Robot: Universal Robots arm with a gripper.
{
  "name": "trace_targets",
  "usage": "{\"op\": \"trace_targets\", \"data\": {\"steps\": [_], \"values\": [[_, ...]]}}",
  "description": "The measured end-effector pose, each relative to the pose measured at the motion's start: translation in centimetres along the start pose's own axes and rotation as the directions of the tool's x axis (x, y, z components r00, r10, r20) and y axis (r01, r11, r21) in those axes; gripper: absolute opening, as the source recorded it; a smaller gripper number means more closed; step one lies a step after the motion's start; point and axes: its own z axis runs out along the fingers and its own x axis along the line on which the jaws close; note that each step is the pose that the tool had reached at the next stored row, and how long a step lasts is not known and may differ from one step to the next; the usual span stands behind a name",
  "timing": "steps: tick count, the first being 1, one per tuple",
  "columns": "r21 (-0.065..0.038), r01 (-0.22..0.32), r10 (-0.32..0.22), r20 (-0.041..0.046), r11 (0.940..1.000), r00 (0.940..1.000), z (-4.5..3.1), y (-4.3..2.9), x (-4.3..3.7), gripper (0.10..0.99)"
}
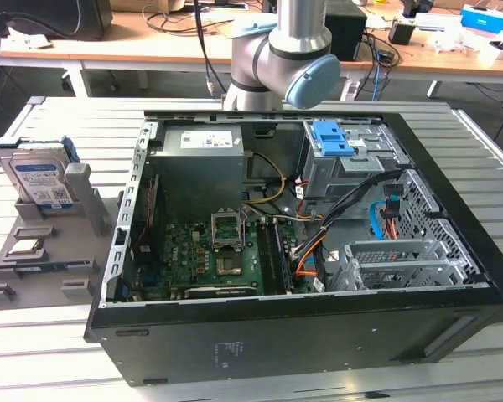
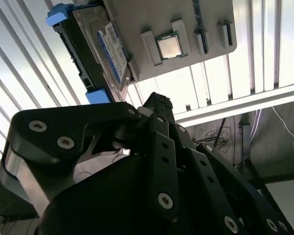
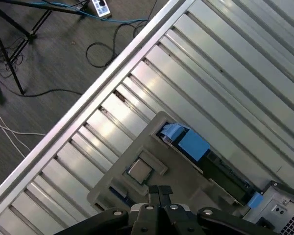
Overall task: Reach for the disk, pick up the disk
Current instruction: 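Pick up the disk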
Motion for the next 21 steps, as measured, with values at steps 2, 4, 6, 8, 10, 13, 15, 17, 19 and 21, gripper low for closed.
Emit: {"op": "trace_targets", "data": {"steps": [2, 4, 6, 8, 10, 13, 15, 17, 19, 21], "values": [[0.0, 0.021, -0.021, -0.0008, 0.9998, 0.9998, 0.0, 0.0, 0.0, 0.106], [0.0, 0.044, -0.044, -0.0017, 0.999, 0.999, 0.0, 0.0, 0.0, 0.106], [0.0, 0.064, -0.064, -0.0024, 0.9979, 0.9979, 0.0, 0.0, 0.0, 0.106], [0.0, 0.085, -0.085, -0.0032, 0.9964, 0.9964, 0.0, 0.0, 0.0, 0.106], [0.0, 0.122, -0.122, -0.0046, 0.9926, 0.9925, 0.0, 0.0, 0.0, 0.106], [0.0, 0.173, -0.173, -0.0066, 0.9849, 0.9849, 0.0, 0.0, 0.0, 0.106], [-0.001, 0.201, -0.201, -0.0076, 0.9796, 0.9796, 0.0, 0.0, 0.0, 0.106], [-0.001, 0.221, -0.221, -0.0085, 0.9752, 0.9751, 0.0, 0.0, 0.0, 0.106], [-0.001, 0.262, -0.262, -0.01, 0.9649, 0.9649, 0.0, 0.0, 0.0, 0.106], [-0.001, 0.287, -0.287, -0.011, 0.9581, 0.958, 0.0, 0.0, 0.0, 0.106]]}}
